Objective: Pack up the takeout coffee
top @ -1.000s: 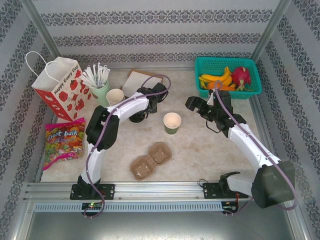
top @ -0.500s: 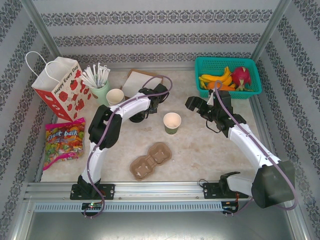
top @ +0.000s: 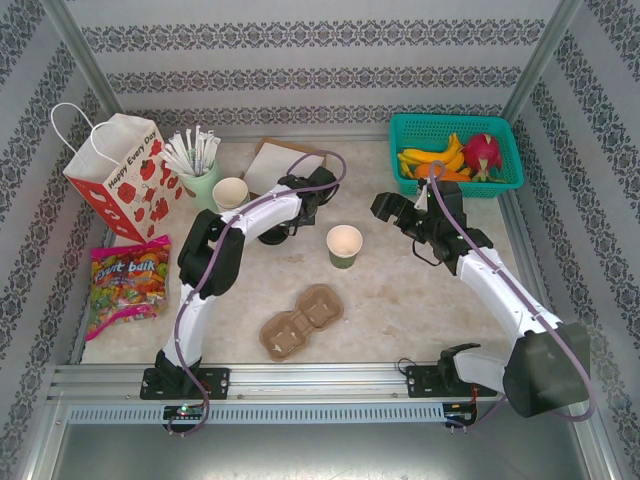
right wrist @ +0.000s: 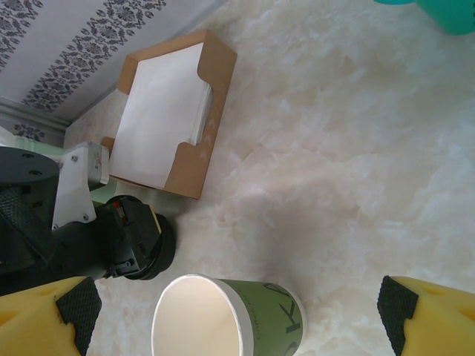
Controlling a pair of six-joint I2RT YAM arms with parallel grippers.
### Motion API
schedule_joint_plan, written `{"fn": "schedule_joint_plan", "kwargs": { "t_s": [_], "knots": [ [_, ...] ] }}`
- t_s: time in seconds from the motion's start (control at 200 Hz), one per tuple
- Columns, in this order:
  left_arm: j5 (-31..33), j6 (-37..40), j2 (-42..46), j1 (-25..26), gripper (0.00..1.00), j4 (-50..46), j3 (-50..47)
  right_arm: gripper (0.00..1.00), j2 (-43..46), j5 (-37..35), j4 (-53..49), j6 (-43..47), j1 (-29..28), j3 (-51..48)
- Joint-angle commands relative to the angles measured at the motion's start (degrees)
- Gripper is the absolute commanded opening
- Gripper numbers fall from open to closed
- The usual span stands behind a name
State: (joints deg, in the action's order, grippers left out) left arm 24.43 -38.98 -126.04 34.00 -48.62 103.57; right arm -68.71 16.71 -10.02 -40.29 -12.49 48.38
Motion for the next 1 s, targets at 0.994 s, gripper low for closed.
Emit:
{"fn": "schedule_joint_plan", "kwargs": {
  "t_s": [0.994],
  "knots": [
    [-42.6, -17.3, 28.7, -2.8, 0.0, 36.8, -7.8, 0.97, 0.4, 8.7, 34.0, 1.9, -8.6, 0.4]
  ]
}}
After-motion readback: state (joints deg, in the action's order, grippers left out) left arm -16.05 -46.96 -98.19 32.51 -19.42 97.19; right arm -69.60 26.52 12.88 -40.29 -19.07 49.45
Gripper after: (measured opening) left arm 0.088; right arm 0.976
